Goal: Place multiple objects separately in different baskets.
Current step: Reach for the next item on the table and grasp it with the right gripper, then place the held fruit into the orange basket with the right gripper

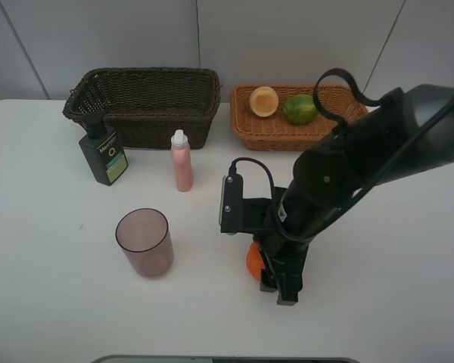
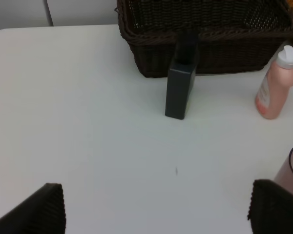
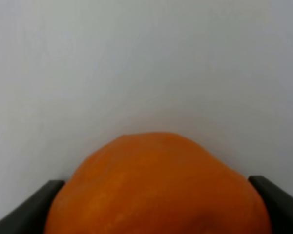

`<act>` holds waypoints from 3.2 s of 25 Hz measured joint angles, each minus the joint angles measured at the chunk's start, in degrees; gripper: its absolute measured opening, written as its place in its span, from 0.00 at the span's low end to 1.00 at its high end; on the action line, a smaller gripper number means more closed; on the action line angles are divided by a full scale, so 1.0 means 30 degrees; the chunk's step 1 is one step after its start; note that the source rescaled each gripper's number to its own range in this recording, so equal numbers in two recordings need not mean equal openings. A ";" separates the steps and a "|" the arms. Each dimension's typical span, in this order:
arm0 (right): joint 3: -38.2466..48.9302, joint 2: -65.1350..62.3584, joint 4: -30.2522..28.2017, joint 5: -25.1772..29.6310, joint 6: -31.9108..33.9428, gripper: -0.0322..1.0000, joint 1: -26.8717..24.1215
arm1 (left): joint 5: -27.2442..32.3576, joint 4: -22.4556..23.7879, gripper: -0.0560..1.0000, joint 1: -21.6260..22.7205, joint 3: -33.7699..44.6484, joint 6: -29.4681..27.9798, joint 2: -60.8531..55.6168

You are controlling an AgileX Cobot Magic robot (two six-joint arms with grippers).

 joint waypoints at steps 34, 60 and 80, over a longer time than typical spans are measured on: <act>-0.0744 -0.0032 0.0101 0.1740 0.0018 0.43 0.0000 | 0.0000 0.0000 0.96 0.0000 0.0000 0.0000 0.0000; -1.3605 0.0995 0.0608 0.9124 0.9458 0.43 -0.7314 | 0.0000 0.0000 0.96 0.0000 0.0000 0.0000 0.0000; -1.7555 0.5307 -0.2930 0.9021 1.9074 0.43 -1.0473 | 0.0000 0.0000 0.96 0.0000 0.0000 0.0000 0.0000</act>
